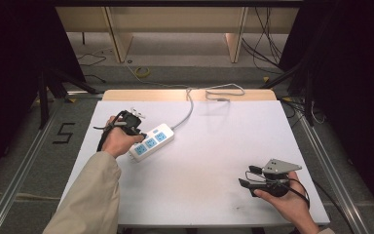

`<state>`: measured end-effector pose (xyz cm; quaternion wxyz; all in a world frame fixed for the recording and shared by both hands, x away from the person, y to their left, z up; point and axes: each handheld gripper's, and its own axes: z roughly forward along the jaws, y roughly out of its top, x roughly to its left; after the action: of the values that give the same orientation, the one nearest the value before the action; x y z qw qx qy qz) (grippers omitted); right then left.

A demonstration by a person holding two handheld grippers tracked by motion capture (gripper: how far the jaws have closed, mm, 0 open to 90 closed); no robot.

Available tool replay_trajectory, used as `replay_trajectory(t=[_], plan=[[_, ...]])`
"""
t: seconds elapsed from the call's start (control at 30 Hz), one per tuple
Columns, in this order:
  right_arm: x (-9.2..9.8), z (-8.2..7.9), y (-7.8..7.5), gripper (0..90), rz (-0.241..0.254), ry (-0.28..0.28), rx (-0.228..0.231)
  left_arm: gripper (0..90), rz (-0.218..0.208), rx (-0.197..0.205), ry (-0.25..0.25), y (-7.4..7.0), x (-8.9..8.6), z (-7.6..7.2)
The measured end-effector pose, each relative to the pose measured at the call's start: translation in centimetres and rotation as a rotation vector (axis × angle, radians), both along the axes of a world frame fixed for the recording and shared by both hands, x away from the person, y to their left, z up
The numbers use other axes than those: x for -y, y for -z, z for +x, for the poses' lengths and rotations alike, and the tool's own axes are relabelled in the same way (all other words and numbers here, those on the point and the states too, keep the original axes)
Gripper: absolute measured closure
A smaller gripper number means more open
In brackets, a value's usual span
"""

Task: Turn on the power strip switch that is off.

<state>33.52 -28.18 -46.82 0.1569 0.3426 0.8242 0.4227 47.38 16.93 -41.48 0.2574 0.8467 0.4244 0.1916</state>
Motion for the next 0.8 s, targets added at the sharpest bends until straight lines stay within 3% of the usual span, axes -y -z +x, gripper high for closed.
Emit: replay_trajectory(t=[0.1, 0.17, 0.4, 0.8], plan=[[0.0, 0.0, 0.0, 36.2, -0.002, -0.002, -0.001, 49.5, -0.038, 0.026, 0.018, -0.3, 0.2, -0.3], [0.0, 0.0, 0.0, 36.2, -0.001, -0.002, 0.000, 45.9, -0.069, 0.022, 0.020, -0.4, 0.5, -0.6], [0.0, 0.0, 0.0, 36.2, -0.001, -0.002, 0.000, 31.0, -0.106, 0.051, 0.047, -1.1, 1.6, -1.7], [0.0, 0.0, 0.0, 36.0, 0.000, -0.002, 0.001, 25.1, -0.093, 0.069, 0.119, -1.3, 3.1, -3.3]])
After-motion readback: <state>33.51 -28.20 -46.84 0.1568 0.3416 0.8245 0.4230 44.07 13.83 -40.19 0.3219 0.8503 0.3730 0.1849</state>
